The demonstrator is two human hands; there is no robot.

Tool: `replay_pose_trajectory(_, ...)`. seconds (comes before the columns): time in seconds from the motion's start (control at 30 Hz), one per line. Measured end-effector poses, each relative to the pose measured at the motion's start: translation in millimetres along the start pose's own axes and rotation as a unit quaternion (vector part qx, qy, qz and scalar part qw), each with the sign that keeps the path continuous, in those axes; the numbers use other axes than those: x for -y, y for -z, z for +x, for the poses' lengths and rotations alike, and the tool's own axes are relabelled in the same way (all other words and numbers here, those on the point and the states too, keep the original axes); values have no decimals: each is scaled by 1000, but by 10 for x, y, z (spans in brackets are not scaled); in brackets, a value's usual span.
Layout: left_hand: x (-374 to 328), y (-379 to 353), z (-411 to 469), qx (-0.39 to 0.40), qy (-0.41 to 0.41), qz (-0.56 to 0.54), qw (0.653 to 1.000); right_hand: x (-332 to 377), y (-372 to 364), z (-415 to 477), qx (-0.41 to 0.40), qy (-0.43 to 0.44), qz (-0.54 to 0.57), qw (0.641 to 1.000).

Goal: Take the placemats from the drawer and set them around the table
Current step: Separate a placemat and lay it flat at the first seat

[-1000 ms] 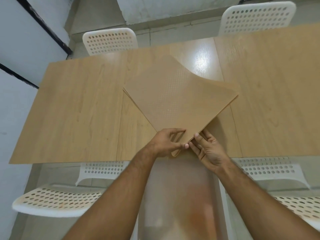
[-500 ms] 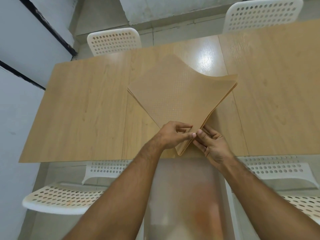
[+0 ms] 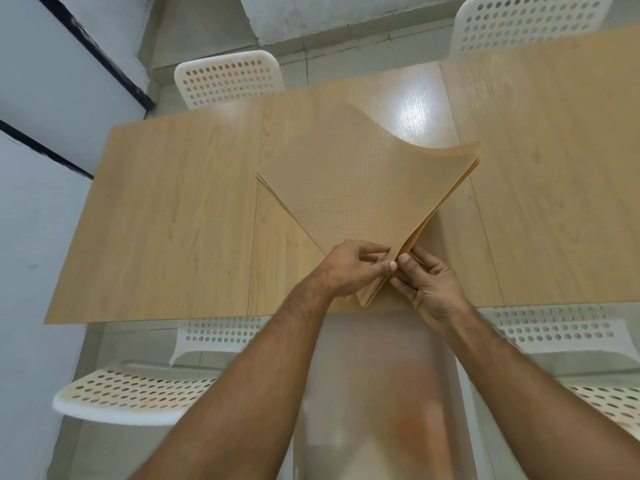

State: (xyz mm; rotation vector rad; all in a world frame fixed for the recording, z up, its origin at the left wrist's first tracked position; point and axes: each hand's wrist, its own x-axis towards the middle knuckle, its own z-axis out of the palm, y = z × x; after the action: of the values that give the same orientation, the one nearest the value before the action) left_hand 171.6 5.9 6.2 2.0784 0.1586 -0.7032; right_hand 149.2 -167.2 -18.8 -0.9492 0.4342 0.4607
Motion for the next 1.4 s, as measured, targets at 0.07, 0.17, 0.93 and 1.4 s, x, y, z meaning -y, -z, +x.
replay_pose_trajectory(0.07, -11, -4, -9, 4, -1, 3, 1000, -11, -6, 7, -5, 7, -5, 1000)
replay_pose_trajectory(0.17, -23, 15, -33, 13, -10, -8, 1000, -33, 11, 19, -5, 20, -10, 1000)
replay_pose_trajectory(0.93, -134, -487, -421, -303, -276, 312, 857, 379, -369, -203, -53, -28, 26, 998)
replay_pose_trajectory(1.4, 286, 351, -306, -301, 78, 212, 927, 167, 198, -214, -150, -120, -36, 981)
